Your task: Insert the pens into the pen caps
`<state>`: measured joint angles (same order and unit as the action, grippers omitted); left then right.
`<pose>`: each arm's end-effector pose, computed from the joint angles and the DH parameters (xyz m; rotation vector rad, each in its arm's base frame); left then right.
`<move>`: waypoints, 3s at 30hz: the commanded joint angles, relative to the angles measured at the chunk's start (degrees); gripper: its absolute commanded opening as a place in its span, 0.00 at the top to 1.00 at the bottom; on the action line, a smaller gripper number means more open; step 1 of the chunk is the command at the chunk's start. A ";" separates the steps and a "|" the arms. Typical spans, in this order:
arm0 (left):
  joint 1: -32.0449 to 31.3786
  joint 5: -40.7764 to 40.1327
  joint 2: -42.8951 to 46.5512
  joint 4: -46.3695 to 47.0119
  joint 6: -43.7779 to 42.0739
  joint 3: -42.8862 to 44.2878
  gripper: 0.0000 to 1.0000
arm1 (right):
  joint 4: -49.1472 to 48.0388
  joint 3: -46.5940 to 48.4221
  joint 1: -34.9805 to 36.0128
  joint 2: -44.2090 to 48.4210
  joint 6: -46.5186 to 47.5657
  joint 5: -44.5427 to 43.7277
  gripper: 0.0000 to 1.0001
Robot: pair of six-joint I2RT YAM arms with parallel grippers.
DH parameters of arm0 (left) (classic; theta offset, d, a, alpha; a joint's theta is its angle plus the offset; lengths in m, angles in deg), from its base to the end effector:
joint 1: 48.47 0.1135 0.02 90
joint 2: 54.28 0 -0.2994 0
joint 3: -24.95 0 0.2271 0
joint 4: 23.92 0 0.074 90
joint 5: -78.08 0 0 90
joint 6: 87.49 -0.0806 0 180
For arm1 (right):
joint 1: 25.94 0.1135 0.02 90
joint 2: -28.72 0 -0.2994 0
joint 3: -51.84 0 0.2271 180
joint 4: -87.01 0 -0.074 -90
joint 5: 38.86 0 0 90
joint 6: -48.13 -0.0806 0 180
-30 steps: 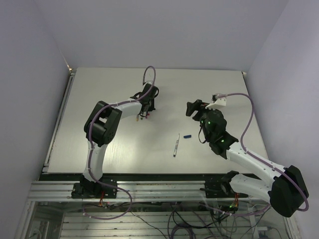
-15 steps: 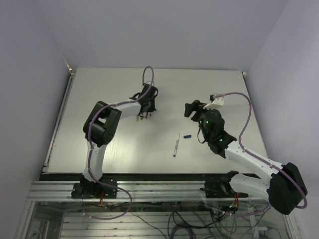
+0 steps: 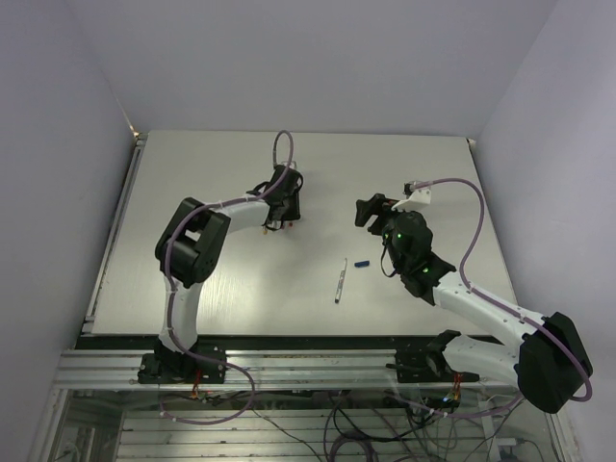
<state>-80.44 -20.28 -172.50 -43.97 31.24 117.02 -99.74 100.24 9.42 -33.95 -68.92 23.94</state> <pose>0.4065 -0.2399 0.1663 -0.0026 2.3920 -0.3349 0.2228 0.1129 0.3044 0.2319 1.6885 0.4123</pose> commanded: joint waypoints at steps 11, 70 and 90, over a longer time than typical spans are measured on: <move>-1.59 2.30 13.40 -2.97 -1.58 -4.21 0.57 | 1.29 -0.49 0.01 1.44 -1.88 -3.23 0.28; -29.29 -5.61 2.02 -21.69 -7.24 -11.15 0.93 | 35.62 -7.07 -1.69 18.08 -26.61 -19.97 0.45; -17.10 -4.84 24.01 -10.39 -7.12 -17.13 0.93 | 29.23 -2.34 -1.58 1.62 -9.67 2.27 0.63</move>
<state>-97.40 -23.62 -151.82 -54.73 24.00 100.70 -68.42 94.89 7.87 -30.30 -81.29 22.63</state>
